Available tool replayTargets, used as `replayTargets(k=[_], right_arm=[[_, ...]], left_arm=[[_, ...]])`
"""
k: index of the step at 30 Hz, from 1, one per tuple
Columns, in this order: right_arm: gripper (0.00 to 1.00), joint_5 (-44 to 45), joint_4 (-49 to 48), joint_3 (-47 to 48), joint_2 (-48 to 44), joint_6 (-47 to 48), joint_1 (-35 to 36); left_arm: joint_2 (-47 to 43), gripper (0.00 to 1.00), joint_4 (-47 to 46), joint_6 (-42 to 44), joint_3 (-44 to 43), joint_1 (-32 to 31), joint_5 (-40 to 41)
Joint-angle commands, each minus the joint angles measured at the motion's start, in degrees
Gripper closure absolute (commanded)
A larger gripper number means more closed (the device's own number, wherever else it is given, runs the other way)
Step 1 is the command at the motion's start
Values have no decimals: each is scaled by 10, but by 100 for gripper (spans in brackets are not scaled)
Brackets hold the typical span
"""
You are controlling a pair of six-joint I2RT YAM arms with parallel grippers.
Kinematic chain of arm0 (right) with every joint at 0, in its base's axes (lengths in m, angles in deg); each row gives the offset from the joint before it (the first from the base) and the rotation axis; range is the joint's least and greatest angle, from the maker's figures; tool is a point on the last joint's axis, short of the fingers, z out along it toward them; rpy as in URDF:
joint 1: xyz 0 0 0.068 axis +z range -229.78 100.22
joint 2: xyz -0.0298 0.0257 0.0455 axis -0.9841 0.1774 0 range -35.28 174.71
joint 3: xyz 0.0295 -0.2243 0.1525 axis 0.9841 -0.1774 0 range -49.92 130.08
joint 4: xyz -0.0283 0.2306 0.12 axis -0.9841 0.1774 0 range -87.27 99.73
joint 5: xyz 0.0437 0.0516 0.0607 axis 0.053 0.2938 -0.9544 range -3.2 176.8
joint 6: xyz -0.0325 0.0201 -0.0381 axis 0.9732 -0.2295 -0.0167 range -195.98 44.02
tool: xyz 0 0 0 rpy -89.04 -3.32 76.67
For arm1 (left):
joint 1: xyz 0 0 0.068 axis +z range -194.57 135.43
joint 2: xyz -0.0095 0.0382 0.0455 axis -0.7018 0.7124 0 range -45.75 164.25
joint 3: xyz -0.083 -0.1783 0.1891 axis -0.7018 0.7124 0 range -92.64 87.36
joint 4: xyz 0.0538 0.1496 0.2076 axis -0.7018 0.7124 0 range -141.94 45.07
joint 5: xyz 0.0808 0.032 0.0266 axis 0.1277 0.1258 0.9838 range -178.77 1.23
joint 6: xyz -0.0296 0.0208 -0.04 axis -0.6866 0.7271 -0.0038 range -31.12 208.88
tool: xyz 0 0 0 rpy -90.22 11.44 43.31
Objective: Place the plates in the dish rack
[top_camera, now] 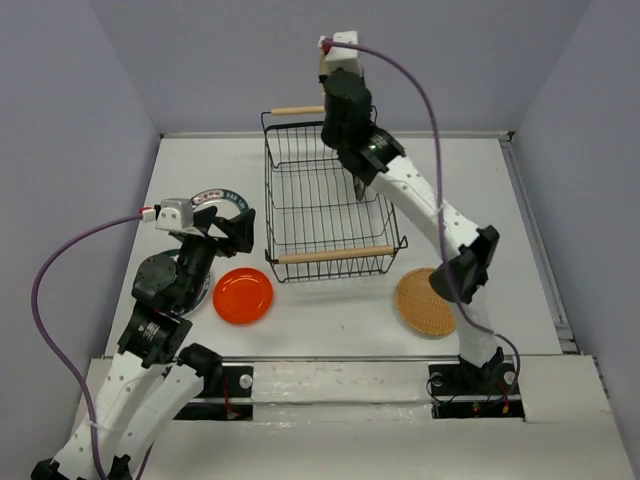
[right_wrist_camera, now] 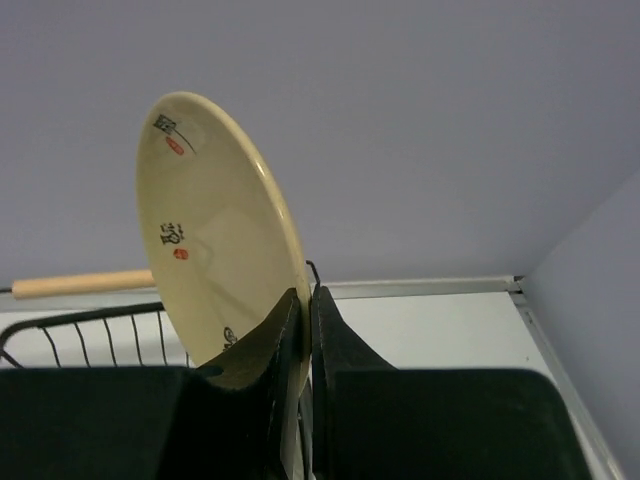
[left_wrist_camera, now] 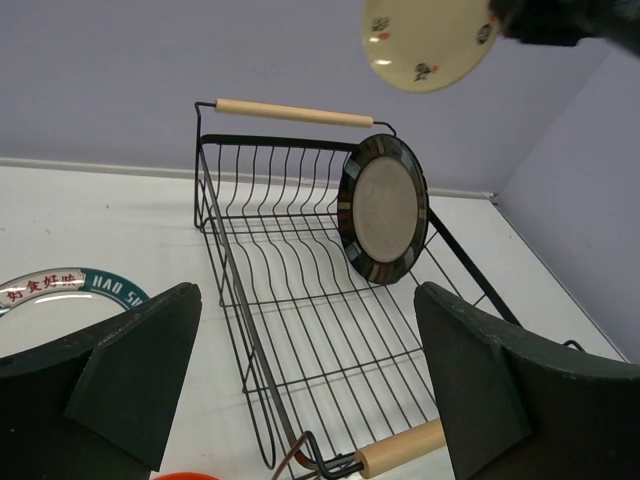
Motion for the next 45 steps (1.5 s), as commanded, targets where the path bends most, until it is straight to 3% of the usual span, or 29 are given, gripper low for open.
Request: replayTargets(k=[1, 15, 23, 35, 45], right_arm=[[93, 102, 8, 133, 111, 174, 32], [93, 68, -19, 28, 178, 135, 32], [93, 68, 75, -42, 162, 2, 12], [93, 94, 181, -48, 175, -113, -6], [93, 143, 195, -50, 181, -137, -11]], left_arm=[[-12, 1, -22, -1, -10, 0, -1], [-9, 1, -22, -1, -10, -8, -5], [0, 1, -23, -2, -10, -9, -7], [21, 1, -24, -4, -9, -20, -11], [42, 1, -25, -5, -10, -44, -14]])
